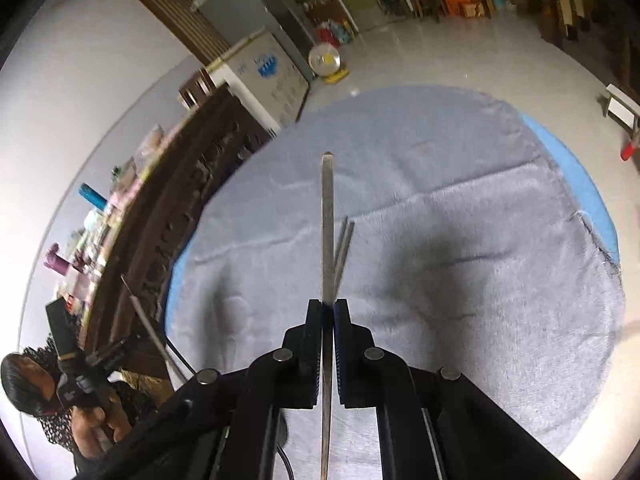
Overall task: Organize utensils
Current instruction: 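Lift both chopsticks upright and carry them over the black holder, then lower both chopsticks into the black holder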
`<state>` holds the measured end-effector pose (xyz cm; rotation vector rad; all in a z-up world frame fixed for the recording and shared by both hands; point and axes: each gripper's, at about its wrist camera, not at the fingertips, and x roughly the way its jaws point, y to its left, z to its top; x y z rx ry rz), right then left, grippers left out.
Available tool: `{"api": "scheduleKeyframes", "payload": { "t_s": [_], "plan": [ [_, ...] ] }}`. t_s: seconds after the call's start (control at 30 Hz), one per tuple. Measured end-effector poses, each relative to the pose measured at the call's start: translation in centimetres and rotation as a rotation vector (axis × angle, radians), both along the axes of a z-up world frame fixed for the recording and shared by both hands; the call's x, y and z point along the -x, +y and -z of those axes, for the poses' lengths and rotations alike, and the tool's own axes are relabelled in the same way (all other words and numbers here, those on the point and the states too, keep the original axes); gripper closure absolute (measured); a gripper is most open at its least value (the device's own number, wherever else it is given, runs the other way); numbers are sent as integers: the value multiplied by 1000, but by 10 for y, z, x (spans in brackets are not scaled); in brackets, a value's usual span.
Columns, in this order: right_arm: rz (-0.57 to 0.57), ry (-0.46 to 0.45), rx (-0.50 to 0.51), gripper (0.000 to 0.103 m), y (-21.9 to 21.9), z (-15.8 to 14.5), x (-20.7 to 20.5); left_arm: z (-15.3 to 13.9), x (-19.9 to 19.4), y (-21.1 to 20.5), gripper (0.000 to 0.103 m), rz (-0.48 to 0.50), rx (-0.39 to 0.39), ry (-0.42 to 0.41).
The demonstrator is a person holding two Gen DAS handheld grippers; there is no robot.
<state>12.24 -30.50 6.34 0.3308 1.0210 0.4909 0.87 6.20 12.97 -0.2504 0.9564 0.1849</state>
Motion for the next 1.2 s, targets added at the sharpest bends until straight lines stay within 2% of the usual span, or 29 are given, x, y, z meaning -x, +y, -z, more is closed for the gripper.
{"api": "scheduleKeyframes", "payload": {
  "t_s": [0.2,0.47,0.6,0.83,1.0,1.2],
  "plan": [
    [71,-116,-75,96,-16,-38,23,-33,20,4,98,-45,26,-117],
    [158,-331,-162,96,-33,-105,68,-78,45,6,98,-80,89,-284],
    [155,-407,-183,96,-29,-129,89,-91,51,5,98,-81,103,-330],
    [107,-546,-200,96,3,-165,129,-111,69,-1,98,-68,109,-395],
    [69,-617,-183,96,40,-167,148,-121,80,-12,98,-39,97,-437],
    [29,-631,-107,96,88,-136,153,-113,85,-23,98,-5,92,-434]
  ]
}}
